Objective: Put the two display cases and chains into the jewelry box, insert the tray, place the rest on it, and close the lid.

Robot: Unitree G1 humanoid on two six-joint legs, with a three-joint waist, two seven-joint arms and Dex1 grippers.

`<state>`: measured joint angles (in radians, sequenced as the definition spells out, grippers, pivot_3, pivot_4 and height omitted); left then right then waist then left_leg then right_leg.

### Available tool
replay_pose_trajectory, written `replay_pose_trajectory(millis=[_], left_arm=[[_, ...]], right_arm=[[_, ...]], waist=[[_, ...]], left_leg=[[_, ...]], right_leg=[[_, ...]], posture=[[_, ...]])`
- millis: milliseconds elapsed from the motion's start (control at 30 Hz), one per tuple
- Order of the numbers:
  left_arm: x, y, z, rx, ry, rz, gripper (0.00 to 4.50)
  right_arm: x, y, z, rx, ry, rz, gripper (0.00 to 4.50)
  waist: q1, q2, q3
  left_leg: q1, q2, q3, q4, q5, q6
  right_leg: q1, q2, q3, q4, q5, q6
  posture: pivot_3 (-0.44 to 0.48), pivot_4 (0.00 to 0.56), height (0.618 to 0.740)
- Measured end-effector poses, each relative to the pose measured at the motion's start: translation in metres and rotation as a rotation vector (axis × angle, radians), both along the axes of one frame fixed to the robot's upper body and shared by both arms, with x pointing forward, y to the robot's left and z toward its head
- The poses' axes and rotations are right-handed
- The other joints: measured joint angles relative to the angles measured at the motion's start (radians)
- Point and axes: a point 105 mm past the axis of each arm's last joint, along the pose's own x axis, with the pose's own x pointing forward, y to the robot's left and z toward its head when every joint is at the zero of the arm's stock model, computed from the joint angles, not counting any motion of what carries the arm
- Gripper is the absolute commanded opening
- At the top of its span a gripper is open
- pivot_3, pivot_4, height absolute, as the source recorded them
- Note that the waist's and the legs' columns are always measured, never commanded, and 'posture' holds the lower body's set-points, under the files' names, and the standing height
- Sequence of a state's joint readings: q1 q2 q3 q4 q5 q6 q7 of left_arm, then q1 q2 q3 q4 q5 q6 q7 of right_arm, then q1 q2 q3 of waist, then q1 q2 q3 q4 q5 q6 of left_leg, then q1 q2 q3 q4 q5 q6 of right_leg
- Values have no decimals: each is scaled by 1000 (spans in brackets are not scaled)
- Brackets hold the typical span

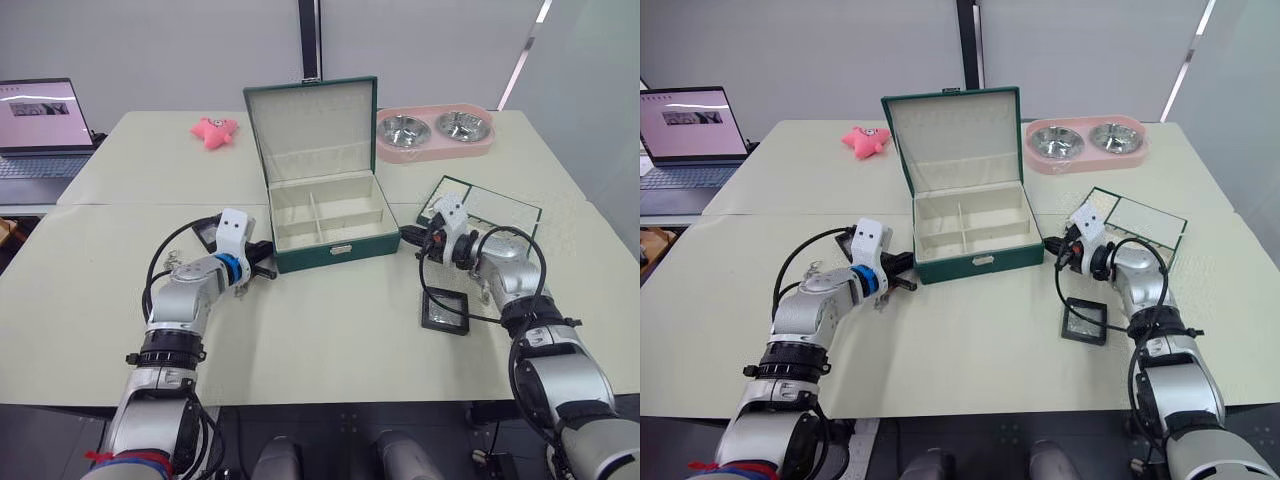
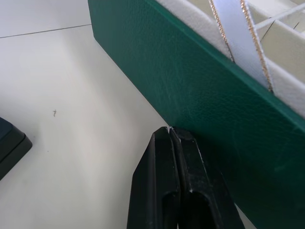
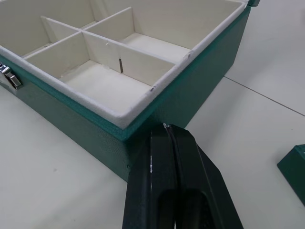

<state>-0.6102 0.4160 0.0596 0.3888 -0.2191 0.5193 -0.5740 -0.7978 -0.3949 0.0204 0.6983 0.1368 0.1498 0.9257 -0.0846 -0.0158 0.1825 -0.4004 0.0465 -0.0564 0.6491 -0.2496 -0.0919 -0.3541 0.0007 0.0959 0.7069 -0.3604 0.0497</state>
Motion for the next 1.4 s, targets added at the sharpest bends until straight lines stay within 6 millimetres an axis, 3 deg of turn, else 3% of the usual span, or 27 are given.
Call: replay_pose_trajectory(millis=[467,1400], left_arm=[[-11,0,-3,32,20,-48,17],[-16,-1,-4,36,25,-63,17]], right_arm=[[-38,0,-7,-7,67,82,0],[-38,-4,-7,-5,73,58,0]], waist=[[3,0,0],[4,0,0]], left_leg=[[1,0,-1,0,0,0],[1,-1,-1,0,0,1]], right_leg=[[1,0,0,0,0,0],[1,0,0,0,0,0]], posture=[[0,150,740],[0,150,740]])
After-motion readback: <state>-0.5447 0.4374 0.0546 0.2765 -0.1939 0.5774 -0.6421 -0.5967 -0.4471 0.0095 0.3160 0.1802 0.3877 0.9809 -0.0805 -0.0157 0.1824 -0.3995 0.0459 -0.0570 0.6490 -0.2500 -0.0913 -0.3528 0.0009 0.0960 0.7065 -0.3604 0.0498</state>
